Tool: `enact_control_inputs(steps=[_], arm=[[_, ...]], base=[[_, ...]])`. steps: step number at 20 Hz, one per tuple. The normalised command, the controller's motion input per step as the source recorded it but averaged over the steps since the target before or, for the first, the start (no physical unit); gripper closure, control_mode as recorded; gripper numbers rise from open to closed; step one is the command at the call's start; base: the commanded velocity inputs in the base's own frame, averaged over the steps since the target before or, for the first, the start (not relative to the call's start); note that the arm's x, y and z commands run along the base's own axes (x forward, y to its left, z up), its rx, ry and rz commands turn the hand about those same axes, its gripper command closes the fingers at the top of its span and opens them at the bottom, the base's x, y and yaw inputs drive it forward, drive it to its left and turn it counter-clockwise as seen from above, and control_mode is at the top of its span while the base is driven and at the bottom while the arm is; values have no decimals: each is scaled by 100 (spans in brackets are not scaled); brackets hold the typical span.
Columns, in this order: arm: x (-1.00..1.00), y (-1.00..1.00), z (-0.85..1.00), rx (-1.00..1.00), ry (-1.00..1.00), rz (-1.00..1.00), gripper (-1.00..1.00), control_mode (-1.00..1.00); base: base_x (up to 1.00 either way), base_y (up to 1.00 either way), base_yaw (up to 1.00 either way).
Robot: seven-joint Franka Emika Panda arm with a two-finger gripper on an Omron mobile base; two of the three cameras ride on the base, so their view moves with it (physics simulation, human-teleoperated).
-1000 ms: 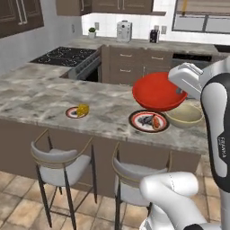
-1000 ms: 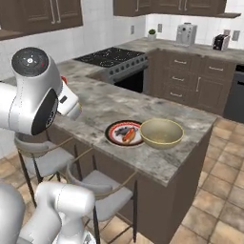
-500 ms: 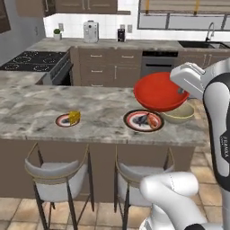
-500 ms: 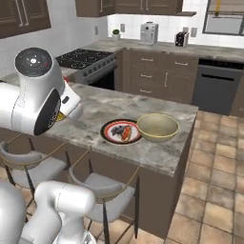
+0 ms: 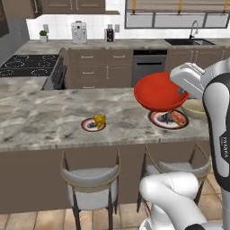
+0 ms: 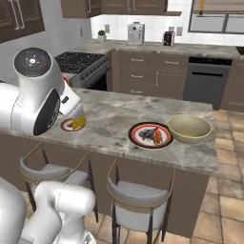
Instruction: Take the smaller bowl and place it next to the appetizer plate on the dining counter , and place the larger bowl next to the plate with cooked food.
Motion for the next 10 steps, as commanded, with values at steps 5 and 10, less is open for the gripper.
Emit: enact_control_inputs(steps=[5, 10], arm=[[0, 0, 0, 0, 0, 0, 100, 100], [0, 0, 0, 0, 0, 0, 100, 100]], base=[[2, 100, -24], [42, 91, -24]])
